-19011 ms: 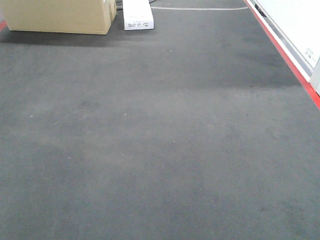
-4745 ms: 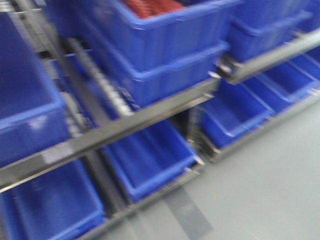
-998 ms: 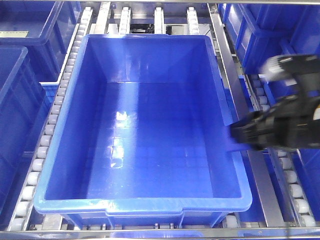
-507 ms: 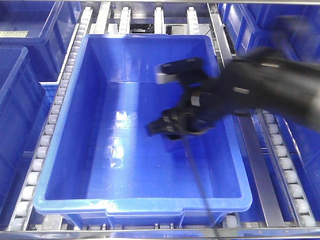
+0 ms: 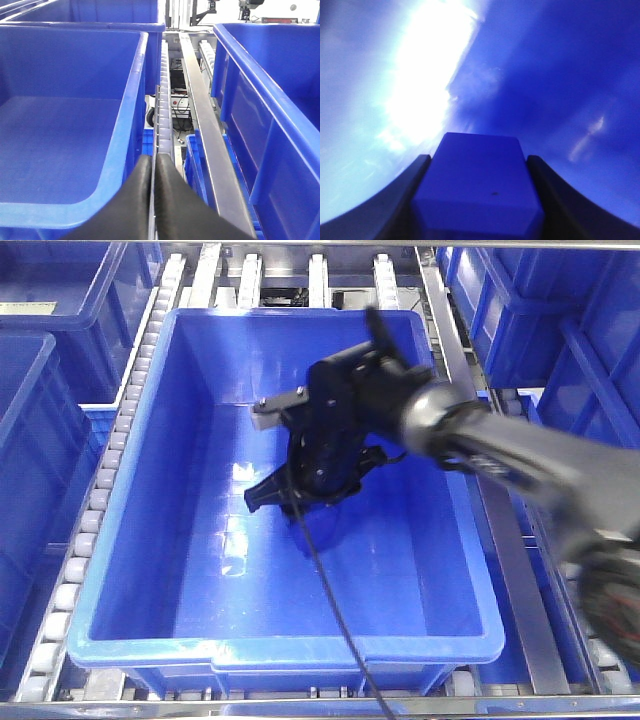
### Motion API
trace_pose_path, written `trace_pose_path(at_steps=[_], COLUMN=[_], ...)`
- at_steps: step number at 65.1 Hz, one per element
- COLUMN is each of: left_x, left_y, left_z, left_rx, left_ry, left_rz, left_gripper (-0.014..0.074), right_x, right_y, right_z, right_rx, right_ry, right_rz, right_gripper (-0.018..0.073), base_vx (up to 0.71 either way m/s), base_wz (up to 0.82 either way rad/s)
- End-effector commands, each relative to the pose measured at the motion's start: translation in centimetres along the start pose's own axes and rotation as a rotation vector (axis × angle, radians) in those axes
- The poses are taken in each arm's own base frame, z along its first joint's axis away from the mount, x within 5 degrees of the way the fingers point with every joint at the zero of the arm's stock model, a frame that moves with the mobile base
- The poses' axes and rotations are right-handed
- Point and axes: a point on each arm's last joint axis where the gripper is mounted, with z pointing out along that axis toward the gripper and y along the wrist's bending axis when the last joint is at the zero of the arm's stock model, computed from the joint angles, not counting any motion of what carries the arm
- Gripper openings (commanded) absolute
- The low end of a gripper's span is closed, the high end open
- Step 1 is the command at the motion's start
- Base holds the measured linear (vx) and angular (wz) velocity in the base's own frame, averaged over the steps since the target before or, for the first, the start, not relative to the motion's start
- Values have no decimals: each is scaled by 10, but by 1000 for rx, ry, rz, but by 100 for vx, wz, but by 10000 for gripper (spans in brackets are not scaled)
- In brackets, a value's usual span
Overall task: Pour parts from conveyor to right shelf
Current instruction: 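Move the right gripper with the block over the blue bin, then open the right gripper to drop the block into the bin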
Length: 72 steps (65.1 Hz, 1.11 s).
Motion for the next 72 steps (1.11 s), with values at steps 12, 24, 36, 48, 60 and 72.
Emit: trace_pose_path(at_steps=[12, 24, 36, 48, 60, 72], left_x=[-13, -13, -13, -13, -13, -13], left_y=[-1, -1, -1, -1, -1, -1], left_z=[0, 0, 0, 0, 0, 0], left_rx=[5, 5, 5, 5, 5, 5], left_ry=[-81, -81, -81, -81, -81, -81], left_rz=[-16, -16, -16, -16, -16, -16], left_gripper=[-6, -6, -6, -6, -6, -6], right_x=[-15, -15, -16, -23, -30, -31], right_y=[-8, -8, -8, -5, -2, 9], right_z=[-6, -5, -7, -26, -60, -92], right_rx=[-1, -1, -2, -10, -14, -30], right_ry=[-25, -24, -35, -134, -278, -386], right_rz=[4, -40, -40, -42, -49, -69], right_gripper=[23, 164, 421, 618, 627, 579], base_vx=[0, 0, 0, 0, 0, 0], base_wz=[0, 0, 0, 0, 0, 0])
